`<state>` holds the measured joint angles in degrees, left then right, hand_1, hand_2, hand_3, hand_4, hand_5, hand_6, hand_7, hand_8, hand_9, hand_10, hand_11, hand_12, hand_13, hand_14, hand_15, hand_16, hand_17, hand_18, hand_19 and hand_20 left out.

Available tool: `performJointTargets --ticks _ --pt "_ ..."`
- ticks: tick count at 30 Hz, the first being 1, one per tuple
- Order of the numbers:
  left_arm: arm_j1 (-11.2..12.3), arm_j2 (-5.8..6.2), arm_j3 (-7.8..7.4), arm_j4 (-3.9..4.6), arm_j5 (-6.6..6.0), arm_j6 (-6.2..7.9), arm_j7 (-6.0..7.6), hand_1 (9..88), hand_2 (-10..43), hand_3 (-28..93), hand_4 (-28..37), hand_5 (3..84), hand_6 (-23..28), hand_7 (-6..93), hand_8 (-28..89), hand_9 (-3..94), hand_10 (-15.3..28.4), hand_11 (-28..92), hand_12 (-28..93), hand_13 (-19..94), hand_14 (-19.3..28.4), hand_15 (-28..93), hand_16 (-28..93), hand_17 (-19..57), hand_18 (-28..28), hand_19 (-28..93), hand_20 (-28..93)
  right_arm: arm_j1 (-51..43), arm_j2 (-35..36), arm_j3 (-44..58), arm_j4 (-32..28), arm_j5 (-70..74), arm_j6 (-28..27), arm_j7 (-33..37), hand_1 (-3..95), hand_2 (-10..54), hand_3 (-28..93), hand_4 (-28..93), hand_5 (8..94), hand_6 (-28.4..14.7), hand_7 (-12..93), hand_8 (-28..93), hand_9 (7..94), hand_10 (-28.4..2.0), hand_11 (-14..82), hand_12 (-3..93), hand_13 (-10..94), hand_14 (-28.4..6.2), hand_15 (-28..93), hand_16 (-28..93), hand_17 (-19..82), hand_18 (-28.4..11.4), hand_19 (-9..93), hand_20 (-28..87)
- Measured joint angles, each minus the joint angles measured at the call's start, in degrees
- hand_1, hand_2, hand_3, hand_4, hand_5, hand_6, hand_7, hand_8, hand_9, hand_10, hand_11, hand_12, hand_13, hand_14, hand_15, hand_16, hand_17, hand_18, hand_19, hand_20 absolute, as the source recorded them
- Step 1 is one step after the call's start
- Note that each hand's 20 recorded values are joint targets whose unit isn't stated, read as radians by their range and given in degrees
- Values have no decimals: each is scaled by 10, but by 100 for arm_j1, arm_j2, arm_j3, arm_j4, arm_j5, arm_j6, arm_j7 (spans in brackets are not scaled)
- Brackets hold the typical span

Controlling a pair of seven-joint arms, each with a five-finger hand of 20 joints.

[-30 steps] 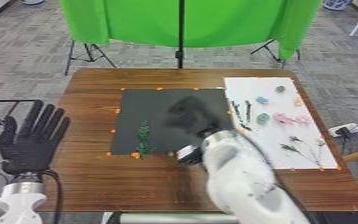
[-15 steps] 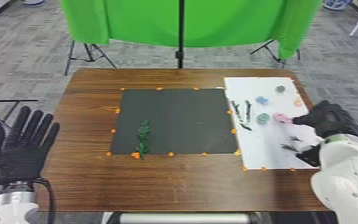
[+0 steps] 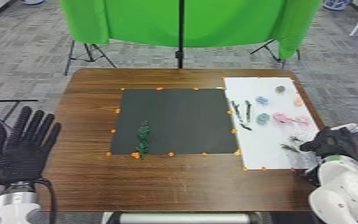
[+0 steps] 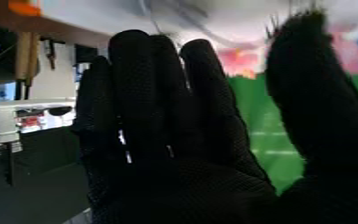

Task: Arrange flowers

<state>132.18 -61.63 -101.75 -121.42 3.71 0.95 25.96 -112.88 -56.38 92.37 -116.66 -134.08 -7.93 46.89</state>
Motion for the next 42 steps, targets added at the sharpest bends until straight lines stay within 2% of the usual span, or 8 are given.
performJointTargets --ticks 1,3,7,13,21,25,33,42 --pt "-3 0 9 0 -2 1 -5 219 138 759 -283 400 77 54 -77 337 129 122 73 241 123 173 -59 -65 112 252 95 31 0 -43 70 -28 26 13 507 -95 682 -283 717 -32 223 -75 696 -162 250 181 580 -149 646 189 293 -235 863 270" --pt "-15 -3 25 3 -4 1 -13 220 137 760 -283 400 77 54 -76 337 129 121 73 241 123 173 -58 -65 112 251 95 103 0 -110 154 -121 197 45 570 -95 663 -283 764 -29 298 -17 780 -141 175 303 619 -135 622 268 313 -232 882 266" --pt "-64 -3 47 24 -25 -1 -21 221 135 761 -283 400 78 54 -77 337 129 121 74 242 124 174 -57 -65 112 251 95 181 1 -283 237 -151 806 157 573 -95 709 -283 786 -25 348 15 837 -129 137 393 649 -130 631 320 332 -234 905 272" --pt "-86 2 55 25 -59 -6 -44 224 134 761 -283 401 79 53 -76 338 130 121 74 243 124 174 -57 -65 112 249 95 188 7 -363 99 -106 1068 221 524 -95 812 -257 780 -33 384 57 843 -130 168 426 650 -137 664 335 341 -243 928 289" --pt "-69 19 44 22 -59 -12 -61 224 134 760 -283 401 78 52 -76 338 129 120 74 244 124 174 -55 -65 112 249 96 326 100 -534 -760 443 1170 158 493 -95 824 -186 781 -36 403 96 842 -140 203 442 651 -147 694 336 348 -251 932 324" --pt "-55 26 19 18 -59 -12 -77 226 133 760 -283 401 78 53 -76 338 129 120 74 244 124 175 -55 -65 113 249 96 852 39 -1064 -837 757 1219 116 494 -95 822 -183 781 -36 402 102 840 -139 208 444 651 -150 699 334 349 -253 932 332" --pt "-71 60 -2 19 -59 8 -115 227 133 761 -283 402 78 53 -77 339 129 120 74 245 124 172 -55 -65 113 249 96 2411 -861 -2668 81 613 1071 -40 494 -95 821 -175 785 -37 398 101 844 -139 216 444 656 -154 707 331 357 -258 932 354" --pt "-493 202 343 161 -49 38 -188 227 132 762 -283 402 78 54 -77 340 129 121 75 247 125 174 -53 -65 113 249 97 3122 -1999 -3870 951 100 670 -243 499 -95 815 -176 792 -38 388 111 848 -143 219 446 660 -158 716 328 365 -267 932 393"
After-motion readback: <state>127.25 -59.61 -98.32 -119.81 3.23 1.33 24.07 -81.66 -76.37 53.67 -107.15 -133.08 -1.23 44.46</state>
